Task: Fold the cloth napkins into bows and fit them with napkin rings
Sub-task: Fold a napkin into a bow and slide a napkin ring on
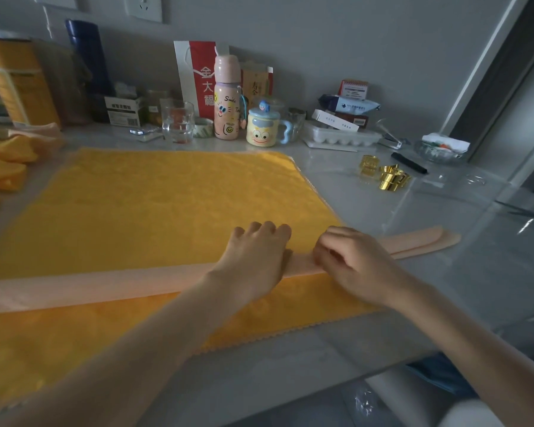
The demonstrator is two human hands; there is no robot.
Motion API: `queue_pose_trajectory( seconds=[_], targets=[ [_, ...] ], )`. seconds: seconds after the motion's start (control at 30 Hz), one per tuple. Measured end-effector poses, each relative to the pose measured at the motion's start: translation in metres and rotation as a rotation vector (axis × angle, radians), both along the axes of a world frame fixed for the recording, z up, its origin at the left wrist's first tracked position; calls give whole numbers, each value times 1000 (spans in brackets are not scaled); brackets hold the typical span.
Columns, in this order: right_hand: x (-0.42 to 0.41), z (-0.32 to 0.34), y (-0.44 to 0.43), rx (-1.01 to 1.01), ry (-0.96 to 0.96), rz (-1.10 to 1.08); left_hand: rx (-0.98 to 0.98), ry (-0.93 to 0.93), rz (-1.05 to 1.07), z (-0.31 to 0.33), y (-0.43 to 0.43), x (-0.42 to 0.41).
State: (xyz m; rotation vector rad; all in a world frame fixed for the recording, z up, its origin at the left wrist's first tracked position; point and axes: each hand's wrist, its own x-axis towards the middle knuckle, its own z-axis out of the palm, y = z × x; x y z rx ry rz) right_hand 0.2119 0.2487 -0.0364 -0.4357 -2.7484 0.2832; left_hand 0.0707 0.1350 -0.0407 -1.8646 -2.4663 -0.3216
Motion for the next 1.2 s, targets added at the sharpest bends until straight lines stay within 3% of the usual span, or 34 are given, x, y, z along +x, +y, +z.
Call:
queue_pose_trajectory(
  seconds=[0.1,0.17,0.23,0.3,0.4,0.47,0.77,1.03,1.2],
  targets=[
    [-26,6,7,-18,-106,-185,-83,99,-22,-8,4,7],
    [-46,5,5,120,-249,-303,-87,115,-10,-10,3,8],
    [-56,1,-1,323,-220,-348,-98,81,3,-10,4,5],
    [-54,-6,-1,365,-187,-283,-123,29,19,-11,5,3],
    [-39,-10,5,-16,-272,-282,-147,-105,40,-12,5,0],
    [-26,-11,10,-136,-356,-358,-156,-151,51,-14,5,-1],
    [36,-20,52,-114,-384,-580,-191,-195,54,-15,7,-2],
    [82,-19,95,-239,-457,-805,-191,-149,52,-12,4,1],
    [101,-11,111,-290,-363,-949,-21,-80,-96,-9,5,4]
  ],
)
